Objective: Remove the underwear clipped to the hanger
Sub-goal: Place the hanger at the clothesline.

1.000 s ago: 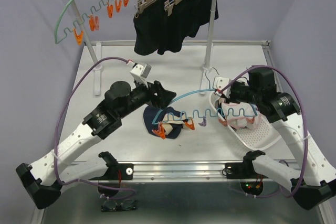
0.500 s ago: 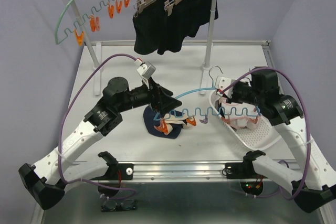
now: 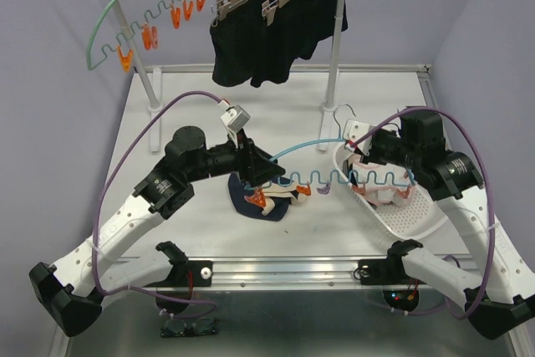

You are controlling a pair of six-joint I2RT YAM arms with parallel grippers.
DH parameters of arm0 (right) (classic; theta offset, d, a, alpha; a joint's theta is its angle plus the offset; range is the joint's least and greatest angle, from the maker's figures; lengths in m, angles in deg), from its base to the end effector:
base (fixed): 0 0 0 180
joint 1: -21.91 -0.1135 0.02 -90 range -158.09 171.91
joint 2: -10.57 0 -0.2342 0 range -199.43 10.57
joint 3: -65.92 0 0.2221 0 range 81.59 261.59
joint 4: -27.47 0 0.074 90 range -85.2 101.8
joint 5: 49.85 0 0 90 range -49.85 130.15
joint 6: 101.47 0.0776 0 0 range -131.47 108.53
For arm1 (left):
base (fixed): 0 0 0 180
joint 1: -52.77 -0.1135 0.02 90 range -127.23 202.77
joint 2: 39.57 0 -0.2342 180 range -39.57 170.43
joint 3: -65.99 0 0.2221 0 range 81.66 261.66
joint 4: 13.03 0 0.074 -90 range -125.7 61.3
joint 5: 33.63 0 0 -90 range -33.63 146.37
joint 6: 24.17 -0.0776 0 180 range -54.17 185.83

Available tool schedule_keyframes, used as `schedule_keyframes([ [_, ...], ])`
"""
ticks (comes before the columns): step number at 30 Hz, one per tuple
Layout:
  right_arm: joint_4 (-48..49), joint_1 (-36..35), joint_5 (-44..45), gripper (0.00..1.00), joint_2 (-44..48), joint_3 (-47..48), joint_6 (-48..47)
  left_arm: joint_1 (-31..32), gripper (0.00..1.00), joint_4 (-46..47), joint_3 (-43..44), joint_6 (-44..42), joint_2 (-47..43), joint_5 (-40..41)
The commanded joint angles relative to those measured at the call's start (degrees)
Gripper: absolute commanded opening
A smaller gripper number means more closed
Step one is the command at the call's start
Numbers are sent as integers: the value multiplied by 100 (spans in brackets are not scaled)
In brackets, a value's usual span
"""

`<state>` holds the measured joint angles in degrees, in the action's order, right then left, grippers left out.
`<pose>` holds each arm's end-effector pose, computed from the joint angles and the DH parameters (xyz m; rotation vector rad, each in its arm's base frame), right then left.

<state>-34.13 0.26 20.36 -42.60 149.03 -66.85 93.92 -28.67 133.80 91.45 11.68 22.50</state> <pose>0.1736 0.0972 0.3346 -1.4520 1.4996 0.0104 0.1407 -0.1804 0.3617 0.7305 1.5696 -1.3453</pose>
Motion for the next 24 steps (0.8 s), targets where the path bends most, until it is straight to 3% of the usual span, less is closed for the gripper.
schedule_keyframes([
  [1, 427, 55, -86, 5, 122, 138, 211, 8, 54, 190, -46, 21, -35, -348],
  [5, 506, 64, -33, 6, 122, 77, 264, 8, 23, 199, -46, 21, -79, -445],
  [6, 524, 64, -60, 6, 131, 68, 281, 8, 0, 199, -37, 4, -106, -410],
  [10, 541, 99, -165, 23, 184, 6, 395, 16, 0, 181, -55, -58, -290, -130],
  [11, 550, 108, -174, 39, 201, -20, 465, 8, 0, 86, -29, -93, -343, 71],
  [13, 550, 143, -174, 59, 245, -29, 562, 8, 0, 6, -29, -198, -457, 283],
  [14, 559, 161, -174, 76, 263, -12, 711, 8, 0, -229, -11, -320, -510, 493],
  [15, 559, 205, -165, 84, 263, 23, 791, 8, 0, -310, -20, -391, -588, 582],
  [16, 559, 240, -165, 100, 289, 58, 948, 8, 0, -450, -54, -488, -641, 670],
  [24, 734, 1091, 256, 100, 552, 551, 1828, 8, 0, -1242, 147, -1164, -1203, 1523],
])
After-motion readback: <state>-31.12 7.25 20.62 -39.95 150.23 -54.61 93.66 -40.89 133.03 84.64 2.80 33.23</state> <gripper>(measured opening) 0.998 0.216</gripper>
